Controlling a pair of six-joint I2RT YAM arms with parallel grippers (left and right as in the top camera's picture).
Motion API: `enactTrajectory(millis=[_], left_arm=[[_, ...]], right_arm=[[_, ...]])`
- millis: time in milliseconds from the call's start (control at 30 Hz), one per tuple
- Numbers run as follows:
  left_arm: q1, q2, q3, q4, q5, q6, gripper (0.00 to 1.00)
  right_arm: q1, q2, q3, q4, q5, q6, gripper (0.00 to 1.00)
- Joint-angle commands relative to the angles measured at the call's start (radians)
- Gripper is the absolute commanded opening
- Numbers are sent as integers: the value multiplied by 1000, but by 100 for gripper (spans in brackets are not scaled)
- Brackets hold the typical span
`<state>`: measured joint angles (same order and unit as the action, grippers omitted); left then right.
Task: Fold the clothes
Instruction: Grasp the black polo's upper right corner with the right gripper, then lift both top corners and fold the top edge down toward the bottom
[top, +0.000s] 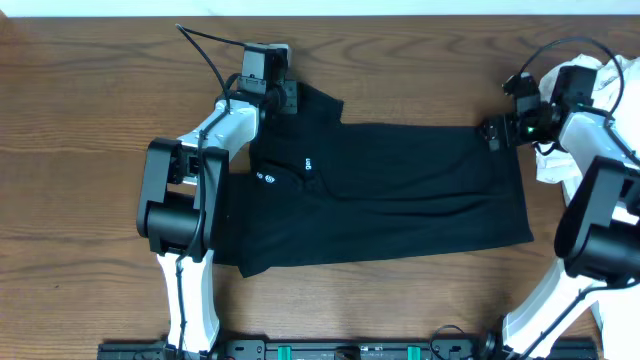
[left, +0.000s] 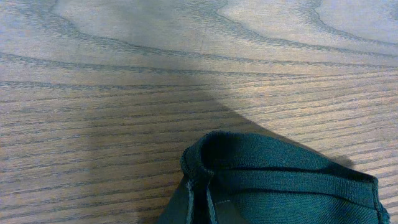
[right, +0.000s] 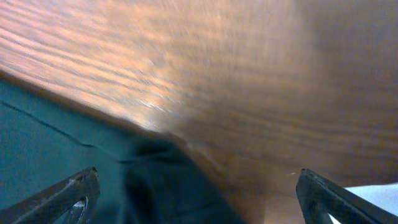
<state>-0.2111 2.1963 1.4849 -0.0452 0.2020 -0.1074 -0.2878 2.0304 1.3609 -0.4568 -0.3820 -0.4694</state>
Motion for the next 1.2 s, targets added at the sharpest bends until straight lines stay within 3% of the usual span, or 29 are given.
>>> enactTrajectory(millis=[0,233,733,800,867,900,967,1033,1067,1167], left_arm=[[5,-27,-3,-2,-15,5,6],[5,-27,-3,10,-15,5,6],[5,-27,-3,16,-15,5,6],[5,-27,-3,16,-15,5,6],[5,-27,-3,16,-15,5,6],[5,-27,-3,16,-15,5,6],[5,-27,-3,16,-15,5,6],[5,-32,-3,12,-15,5,6],[5,-37,-3,11,-15,5,6],[6,-60,-3,11,-15,8,6]], right_arm=[[-20,-107,34,-4,-54,-5,99],[-21,-153,32,-80,-41,-54,99],[3,98,32,-106,-66,-91,82],[5,110,32,-102,-72,-98,75],[6,111,32,-96,-71,-97,61],[7,111,32,-91,-71,-97,52],[8,109,32,-80,-71,-94,21],[8,109,32,-75,-71,-85,6],[7,109,32,-75,-71,-85,2],[8,107,34,-71,-72,-63,1]])
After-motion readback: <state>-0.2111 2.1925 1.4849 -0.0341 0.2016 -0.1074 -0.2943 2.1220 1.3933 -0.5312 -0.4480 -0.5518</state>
